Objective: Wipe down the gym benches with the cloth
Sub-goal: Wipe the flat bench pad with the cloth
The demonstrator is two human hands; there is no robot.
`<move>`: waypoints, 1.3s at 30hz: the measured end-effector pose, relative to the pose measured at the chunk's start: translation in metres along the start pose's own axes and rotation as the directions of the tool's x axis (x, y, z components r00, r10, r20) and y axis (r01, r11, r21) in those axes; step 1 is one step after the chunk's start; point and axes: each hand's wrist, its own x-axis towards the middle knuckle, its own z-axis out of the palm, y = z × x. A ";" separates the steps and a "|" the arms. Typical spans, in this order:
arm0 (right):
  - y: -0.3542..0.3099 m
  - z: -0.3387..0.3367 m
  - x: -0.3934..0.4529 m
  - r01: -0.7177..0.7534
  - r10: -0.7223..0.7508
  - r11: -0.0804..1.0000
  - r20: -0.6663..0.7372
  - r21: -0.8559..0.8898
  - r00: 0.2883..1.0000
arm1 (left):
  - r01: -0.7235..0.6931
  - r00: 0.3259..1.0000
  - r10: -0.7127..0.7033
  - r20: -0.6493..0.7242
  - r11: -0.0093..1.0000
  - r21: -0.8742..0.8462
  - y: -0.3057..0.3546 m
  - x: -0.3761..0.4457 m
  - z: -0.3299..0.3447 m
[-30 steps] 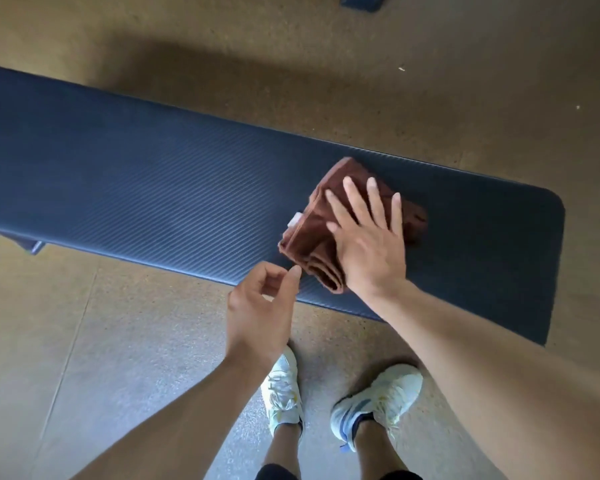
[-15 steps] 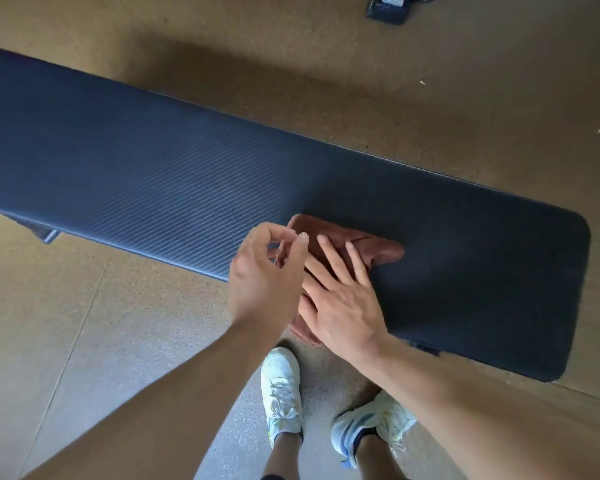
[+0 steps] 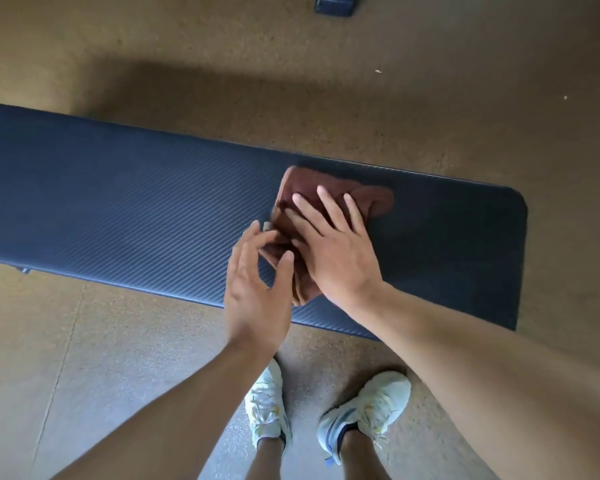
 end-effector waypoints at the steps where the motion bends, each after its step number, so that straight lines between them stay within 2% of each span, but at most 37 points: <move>1: -0.001 0.002 -0.025 0.051 -0.051 0.999 0.027 -0.003 0.998 | 0.013 1.000 -0.013 0.007 1.000 -0.006 0.004 -0.004 0.006; 5: 0.024 0.005 -0.097 0.275 -0.270 0.961 0.131 -0.027 0.954 | -0.027 0.993 0.026 0.117 1.000 0.003 0.022 -0.019 0.028; 8: 0.053 -0.001 -0.095 0.290 -0.283 0.957 0.144 -0.031 0.948 | -0.064 0.986 0.061 0.154 0.998 0.012 0.035 -0.020 0.043; 10: 0.070 -0.005 -0.077 0.214 -0.206 0.975 0.117 -0.060 0.972 | -0.054 0.985 0.054 0.164 0.999 -0.004 0.044 -0.015 0.053; 13: 0.104 -0.015 -0.037 0.007 -0.004 0.998 0.039 -0.064 0.999 | -0.072 0.985 0.077 0.156 0.997 -0.040 0.056 -0.009 0.066; 18: 0.152 -0.021 -0.030 -0.201 0.198 0.978 -0.048 -0.055 0.979 | -0.112 0.976 0.110 0.190 0.994 -0.001 0.066 -0.007 0.074; 24: 0.172 -0.021 -0.100 -0.503 0.505 0.863 -0.103 0.046 0.857 | -0.131 0.962 0.123 0.242 0.991 0.019 0.063 -0.020 0.076; 26: 0.164 -0.014 -0.130 -0.593 0.613 0.787 -0.115 0.168 0.781 | -0.128 0.959 0.118 0.259 0.991 0.024 0.062 -0.026 0.081; 29: 0.130 0.003 -0.171 -0.684 0.768 0.617 -0.106 0.388 0.632 | -0.162 0.940 0.158 0.303 0.987 -0.010 0.062 -0.035 0.090; 31: 0.102 0.015 -0.195 -0.693 0.795 0.578 -0.108 0.430 0.597 | -0.205 0.917 0.199 0.346 0.979 -0.021 0.060 -0.041 0.098; 36: 0.064 0.026 -0.227 -0.695 0.743 0.651 -0.070 0.305 0.666 | -0.248 0.876 0.238 0.419 0.968 -0.031 0.057 -0.055 0.107; 39: 0.075 0.020 -0.230 -0.552 0.557 0.829 -0.049 0.092 0.829 | -0.254 0.866 0.247 0.435 0.966 -0.043 0.054 -0.058 0.105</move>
